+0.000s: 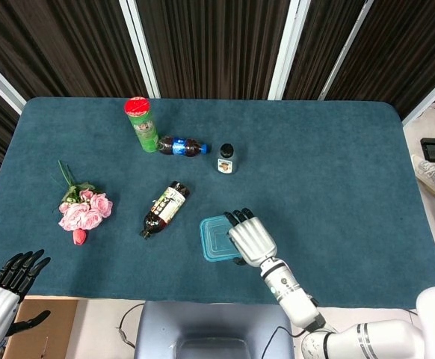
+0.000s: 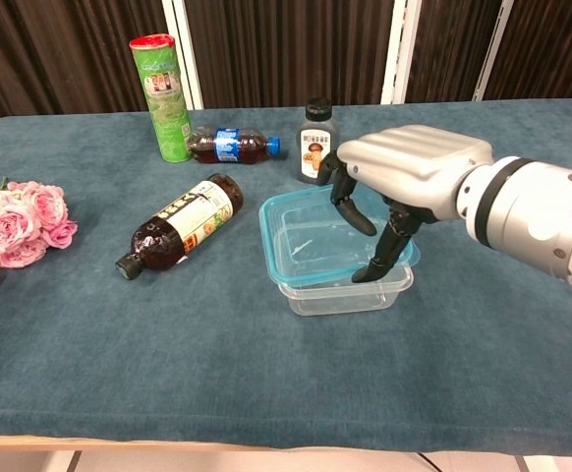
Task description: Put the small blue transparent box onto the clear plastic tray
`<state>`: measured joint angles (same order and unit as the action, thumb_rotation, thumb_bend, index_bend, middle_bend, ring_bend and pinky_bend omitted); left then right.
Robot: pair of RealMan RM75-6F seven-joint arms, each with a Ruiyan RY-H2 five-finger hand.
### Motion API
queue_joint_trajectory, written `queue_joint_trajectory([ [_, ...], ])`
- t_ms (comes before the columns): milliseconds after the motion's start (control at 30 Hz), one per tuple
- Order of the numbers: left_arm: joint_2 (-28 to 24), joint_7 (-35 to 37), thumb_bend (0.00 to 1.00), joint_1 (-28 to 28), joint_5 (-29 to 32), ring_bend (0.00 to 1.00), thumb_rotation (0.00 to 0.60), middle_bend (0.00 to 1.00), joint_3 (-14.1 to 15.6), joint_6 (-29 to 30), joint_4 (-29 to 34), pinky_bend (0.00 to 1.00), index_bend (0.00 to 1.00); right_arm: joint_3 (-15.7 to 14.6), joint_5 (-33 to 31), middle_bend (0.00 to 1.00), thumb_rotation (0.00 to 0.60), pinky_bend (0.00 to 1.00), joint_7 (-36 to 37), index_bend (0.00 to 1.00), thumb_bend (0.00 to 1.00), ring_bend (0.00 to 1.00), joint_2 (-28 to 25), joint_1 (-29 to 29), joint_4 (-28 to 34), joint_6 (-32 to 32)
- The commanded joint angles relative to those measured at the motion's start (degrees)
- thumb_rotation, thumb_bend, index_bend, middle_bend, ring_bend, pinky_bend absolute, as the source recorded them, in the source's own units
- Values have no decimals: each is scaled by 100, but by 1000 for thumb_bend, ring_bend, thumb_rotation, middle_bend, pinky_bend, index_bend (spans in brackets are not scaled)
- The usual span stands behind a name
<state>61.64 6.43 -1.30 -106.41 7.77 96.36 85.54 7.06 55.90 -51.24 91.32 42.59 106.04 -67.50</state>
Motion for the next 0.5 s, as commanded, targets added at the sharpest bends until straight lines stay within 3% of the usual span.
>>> queue_joint_trajectory([
  [33,5,7,427,7,-7,17,600,16,1,16,-14,100,0,-14,116,636,600,345,134,903,302,426,28,-13,-68,-49],
  [500,6,-27,427,0,-7,17,600,16,-4,-12,7,100,0,-54,70,636,600,347,387,903,302,426,-38,-70,-145,-40],
])
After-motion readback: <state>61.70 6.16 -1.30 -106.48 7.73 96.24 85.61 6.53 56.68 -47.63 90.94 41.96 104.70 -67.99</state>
